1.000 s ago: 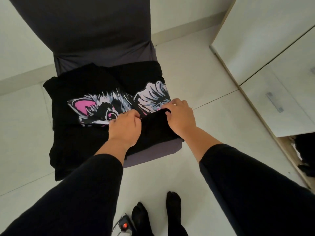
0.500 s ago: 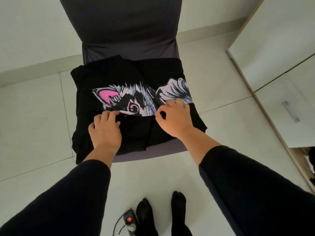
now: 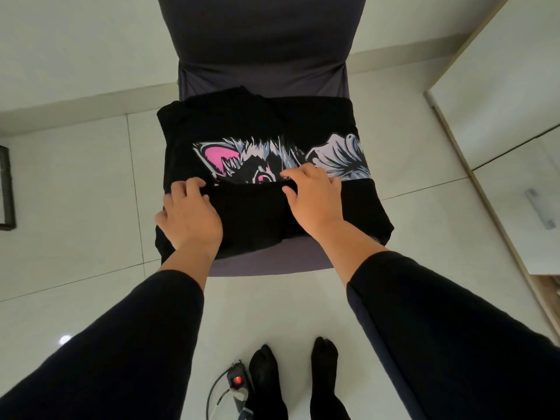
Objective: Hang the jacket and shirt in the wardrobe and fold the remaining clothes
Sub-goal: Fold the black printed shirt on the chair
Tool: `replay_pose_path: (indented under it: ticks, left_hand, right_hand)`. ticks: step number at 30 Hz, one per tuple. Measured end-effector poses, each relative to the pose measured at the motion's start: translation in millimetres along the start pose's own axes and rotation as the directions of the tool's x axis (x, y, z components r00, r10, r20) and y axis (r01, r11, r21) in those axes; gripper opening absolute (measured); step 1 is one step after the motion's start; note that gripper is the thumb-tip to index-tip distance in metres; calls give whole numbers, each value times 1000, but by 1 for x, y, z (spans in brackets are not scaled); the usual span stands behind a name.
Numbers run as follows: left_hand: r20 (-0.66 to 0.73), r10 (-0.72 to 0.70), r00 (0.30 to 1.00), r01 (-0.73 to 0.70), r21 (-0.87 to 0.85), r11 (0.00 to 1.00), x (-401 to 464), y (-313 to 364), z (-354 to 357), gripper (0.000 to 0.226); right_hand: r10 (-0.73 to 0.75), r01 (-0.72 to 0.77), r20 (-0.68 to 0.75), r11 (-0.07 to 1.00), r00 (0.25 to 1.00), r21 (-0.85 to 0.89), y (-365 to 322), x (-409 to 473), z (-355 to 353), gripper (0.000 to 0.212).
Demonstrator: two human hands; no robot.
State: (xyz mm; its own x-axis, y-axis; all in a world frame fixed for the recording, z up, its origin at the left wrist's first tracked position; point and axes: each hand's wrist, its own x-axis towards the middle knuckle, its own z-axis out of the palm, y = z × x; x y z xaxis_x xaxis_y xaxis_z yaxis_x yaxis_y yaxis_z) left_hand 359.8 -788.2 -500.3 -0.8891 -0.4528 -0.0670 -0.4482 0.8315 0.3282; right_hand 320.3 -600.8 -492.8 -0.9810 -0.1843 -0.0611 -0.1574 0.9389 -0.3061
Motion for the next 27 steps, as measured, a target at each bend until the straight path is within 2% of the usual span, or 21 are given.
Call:
replay_pose_path:
  ticks: [2, 4, 7, 11, 14, 15, 16, 17, 18, 19, 20, 22, 24, 27]
  left_hand:
    - [54, -26, 998, 29, -57, 998, -12, -10, 6, 44]
    - [77, 11, 997, -8, -38, 999, -29, -21, 11, 54]
    - [104, -11, 995, 11, -4, 1000, -52, -36, 17, 57]
    - [120, -115, 986, 119, -29, 993, -73, -48, 16, 55]
    - [145, -221, 964, 234, -80, 969, -82, -59, 13, 48]
    - [175, -306, 936, 332, -144, 932, -82, -65, 14, 45]
    - [226, -412, 883, 462, -259, 848, -80, -70, 15, 43]
    - [313, -491, 813, 581, -399, 709, -77, -74, 16, 44]
    - [407, -519, 752, 658, -524, 541, -73, -77, 17, 47]
    - [470, -511, 719, 687, -592, 422, -69, -79, 17, 50]
    - [486, -501, 716, 687, -618, 382, -66, -80, 16, 51]
    - [426, -516, 743, 647, -654, 392, -63, -83, 15, 46]
    - [338, -549, 765, 595, -697, 401, -62, -84, 13, 35]
    - [235, -643, 729, 567, -735, 373, -67, -86, 1, 24]
  right_hand:
    - [19, -21, -39, 999, 999, -42, 1, -13, 8, 38]
    - [12, -26, -96, 989, 995, -143, 1, -33, 17, 44]
    - [-20, -10, -129, 973, 991, -229, 0, -58, 28, 51]
    - [-99, 88, -36, 969, 994, -233, -13, -73, 33, 50]
    - [-219, 245, 127, 935, 967, -257, -29, -77, 37, 65]
    - [-253, 298, 186, 914, 949, -274, -33, -76, 39, 70]
    - [-282, 337, 214, 894, 935, -295, -38, -72, 42, 73]
    - [-309, 365, 212, 875, 927, -318, -43, -69, 43, 75]
    - [-338, 387, 197, 856, 920, -342, -48, -65, 45, 75]
    - [-365, 414, 199, 834, 910, -364, -53, -61, 47, 75]
    - [-378, 442, 233, 815, 896, -375, -57, -57, 50, 74]
    - [-361, 458, 306, 812, 881, -362, -64, -53, 57, 71]
    - [-321, 423, 317, 840, 892, -341, -69, -53, 59, 67]
    - [-333, 416, 314, 873, 889, -254, -77, -57, 54, 56]
